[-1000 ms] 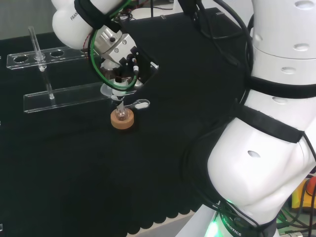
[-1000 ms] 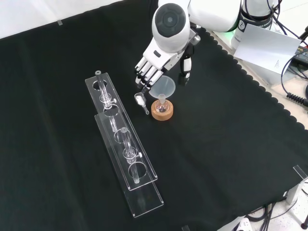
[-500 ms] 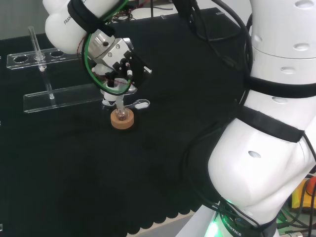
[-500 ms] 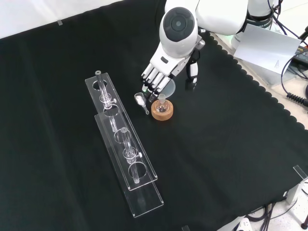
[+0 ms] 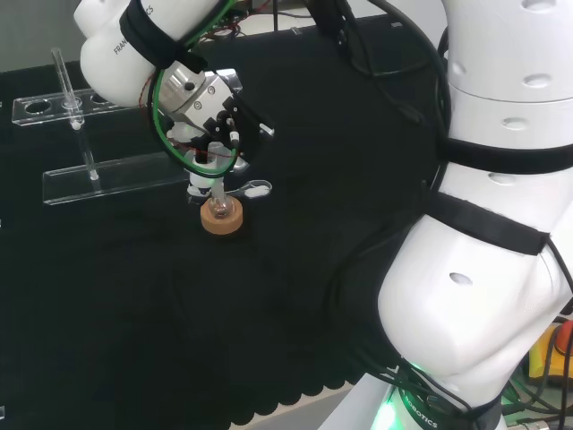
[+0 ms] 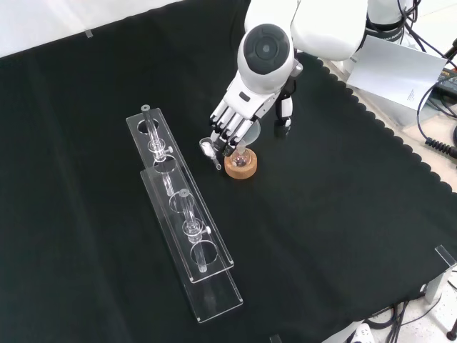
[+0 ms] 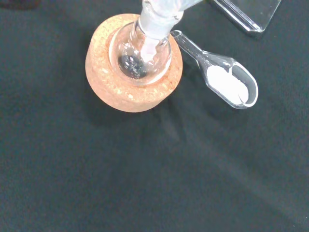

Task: Place the funnel on the round-bottom flask.

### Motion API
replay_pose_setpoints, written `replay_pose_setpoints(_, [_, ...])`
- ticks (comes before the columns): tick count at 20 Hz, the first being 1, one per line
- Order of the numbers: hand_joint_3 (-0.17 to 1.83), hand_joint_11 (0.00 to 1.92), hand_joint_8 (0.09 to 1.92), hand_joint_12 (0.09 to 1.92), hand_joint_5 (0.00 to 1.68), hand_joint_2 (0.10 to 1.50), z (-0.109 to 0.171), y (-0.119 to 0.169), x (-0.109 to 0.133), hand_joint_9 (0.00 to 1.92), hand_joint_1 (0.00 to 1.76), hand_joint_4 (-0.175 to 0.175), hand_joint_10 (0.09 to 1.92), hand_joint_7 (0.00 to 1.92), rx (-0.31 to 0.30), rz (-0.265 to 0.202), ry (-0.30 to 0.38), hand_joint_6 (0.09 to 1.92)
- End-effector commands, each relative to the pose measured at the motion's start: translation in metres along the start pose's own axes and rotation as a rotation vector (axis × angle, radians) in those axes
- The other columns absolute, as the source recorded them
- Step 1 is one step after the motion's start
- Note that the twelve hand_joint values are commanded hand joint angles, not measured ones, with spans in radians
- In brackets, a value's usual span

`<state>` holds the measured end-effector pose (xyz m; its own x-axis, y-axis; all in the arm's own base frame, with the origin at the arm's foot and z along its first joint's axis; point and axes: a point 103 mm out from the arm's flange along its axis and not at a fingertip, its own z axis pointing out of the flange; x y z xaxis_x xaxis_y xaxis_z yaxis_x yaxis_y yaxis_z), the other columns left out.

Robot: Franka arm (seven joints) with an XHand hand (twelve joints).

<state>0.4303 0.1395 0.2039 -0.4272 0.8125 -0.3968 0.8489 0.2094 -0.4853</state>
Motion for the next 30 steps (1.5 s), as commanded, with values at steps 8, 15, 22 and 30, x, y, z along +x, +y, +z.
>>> replay_pose_setpoints(8, [0.27, 0.0, 0.13, 1.4, 0.23, 0.71, 0.006, 0.001, -0.001, 0.0, 0.56, 0.007, 0.7, 0.0, 0.026, 0.015, -0.022, 0.09])
replay_pose_setpoints(15, [0.27, 0.0, 0.12, 1.4, 0.25, 0.72, 0.011, 0.0, -0.009, 0.0, 0.56, 0.011, 0.7, 0.0, 0.027, 0.014, -0.012, 0.09])
replay_pose_setpoints(22, [0.27, 0.0, 0.12, 1.4, 0.27, 0.72, 0.019, -0.005, -0.02, 0.0, 0.55, 0.012, 0.7, 0.0, 0.028, 0.032, -0.02, 0.09])
replay_pose_setpoints(30, [0.27, 0.0, 0.1, 1.39, 0.19, 0.73, 0.009, -0.013, -0.03, 0.0, 0.54, 0.004, 0.7, 0.0, -0.074, 0.03, 0.061, 0.09])
